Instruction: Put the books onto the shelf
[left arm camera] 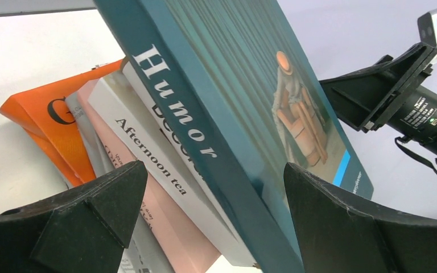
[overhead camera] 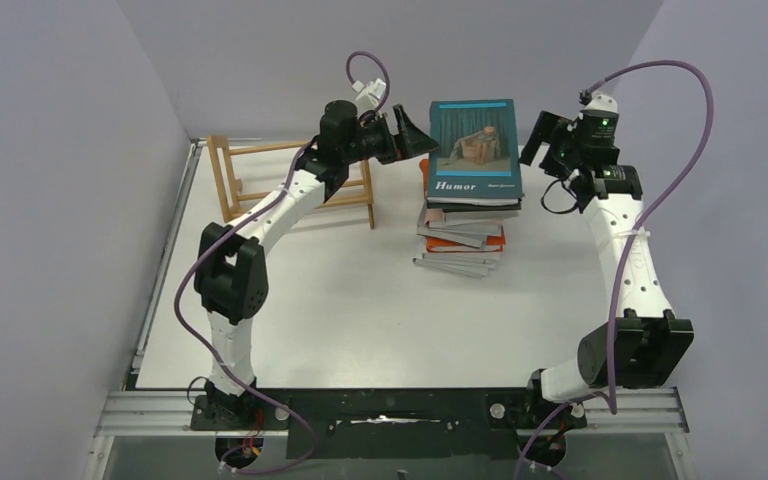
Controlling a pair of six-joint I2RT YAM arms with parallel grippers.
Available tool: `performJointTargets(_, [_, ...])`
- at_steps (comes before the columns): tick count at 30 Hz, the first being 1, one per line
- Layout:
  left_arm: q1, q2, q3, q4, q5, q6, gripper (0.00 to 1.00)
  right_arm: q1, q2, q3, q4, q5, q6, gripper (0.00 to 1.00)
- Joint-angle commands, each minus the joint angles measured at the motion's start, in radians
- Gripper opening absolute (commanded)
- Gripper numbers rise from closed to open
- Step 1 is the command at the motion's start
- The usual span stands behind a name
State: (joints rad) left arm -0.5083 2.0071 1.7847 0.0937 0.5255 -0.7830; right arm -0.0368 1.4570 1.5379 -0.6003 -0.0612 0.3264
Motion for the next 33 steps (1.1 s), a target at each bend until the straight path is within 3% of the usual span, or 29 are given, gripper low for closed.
performJointTargets(1, [0.005,0.011,0.069,0.096,0.059,-0.031,0.93,0.025,0.0,0.045,0.034,-0.015,-0.007,0.98])
performJointTargets(21, [-0.001,0.119,0.152,0.174,0.19,-0.117,0.93,0.04,0.029,0.068,0.044,-0.003,-0.016,0.98])
performJointTargets(33, [-0.019,0.104,0.148,0.228,0.243,-0.13,0.93,0.075,0.058,0.104,0.037,0.02,-0.046,0.98])
